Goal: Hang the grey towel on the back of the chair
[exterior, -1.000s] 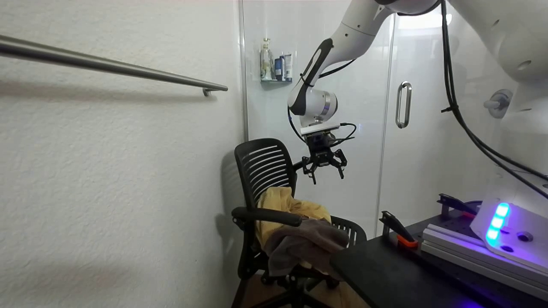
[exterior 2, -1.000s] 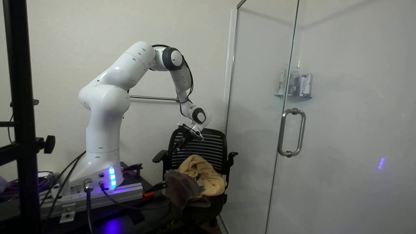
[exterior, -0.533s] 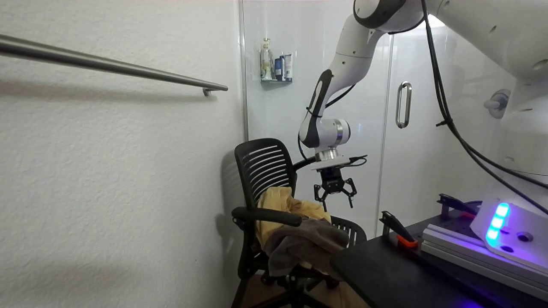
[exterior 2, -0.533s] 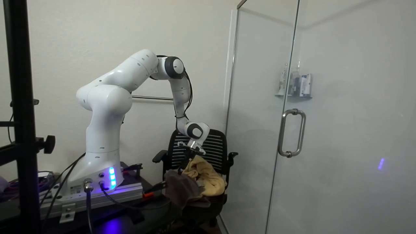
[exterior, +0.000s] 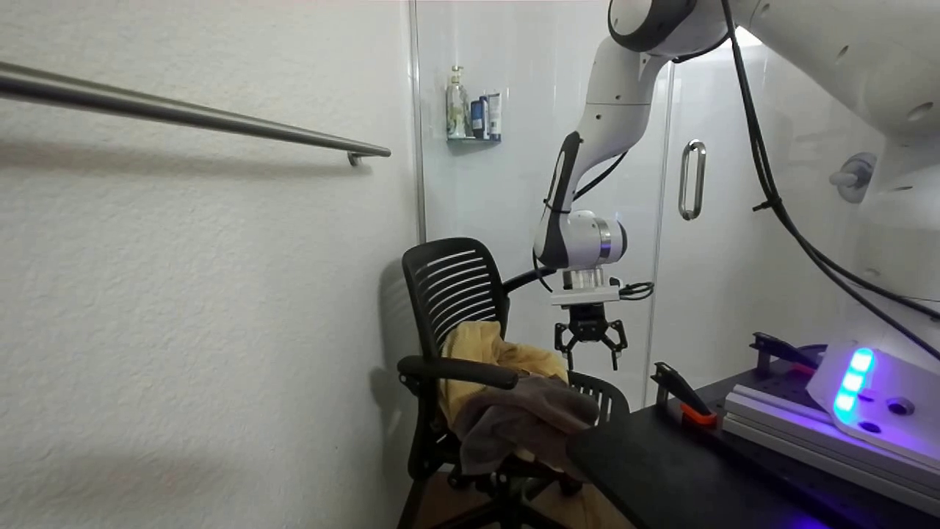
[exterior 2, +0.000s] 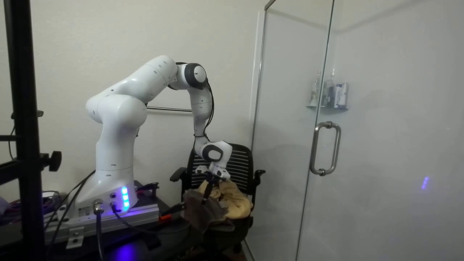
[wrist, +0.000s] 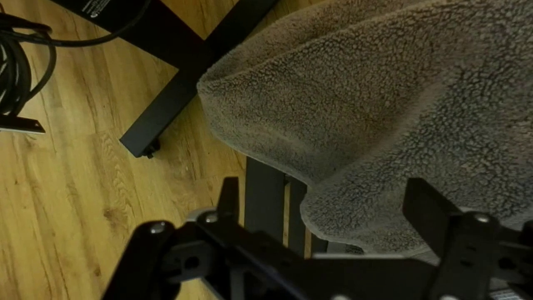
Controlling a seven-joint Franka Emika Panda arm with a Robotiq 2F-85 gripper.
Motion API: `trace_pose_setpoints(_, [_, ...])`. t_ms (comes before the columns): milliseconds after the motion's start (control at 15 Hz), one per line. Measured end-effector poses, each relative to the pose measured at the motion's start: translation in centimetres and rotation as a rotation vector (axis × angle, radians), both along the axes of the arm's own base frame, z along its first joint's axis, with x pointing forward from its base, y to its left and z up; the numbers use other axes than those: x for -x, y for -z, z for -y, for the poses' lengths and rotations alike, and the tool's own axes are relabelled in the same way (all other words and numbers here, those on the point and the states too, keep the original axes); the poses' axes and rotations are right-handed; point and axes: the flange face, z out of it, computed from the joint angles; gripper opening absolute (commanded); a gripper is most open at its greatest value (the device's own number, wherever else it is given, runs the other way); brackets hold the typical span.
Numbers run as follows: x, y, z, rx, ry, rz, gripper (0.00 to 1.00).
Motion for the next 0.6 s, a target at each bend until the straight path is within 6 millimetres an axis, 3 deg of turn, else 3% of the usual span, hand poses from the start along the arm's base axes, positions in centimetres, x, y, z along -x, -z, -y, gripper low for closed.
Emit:
trace_pose_setpoints(333, [-2.1,1.7,0.6,0.053,0.051,0.099,1.0])
trace_pose_setpoints(600, [-2.1,3.5,1.4,0.053,0.008,0.12,1.0])
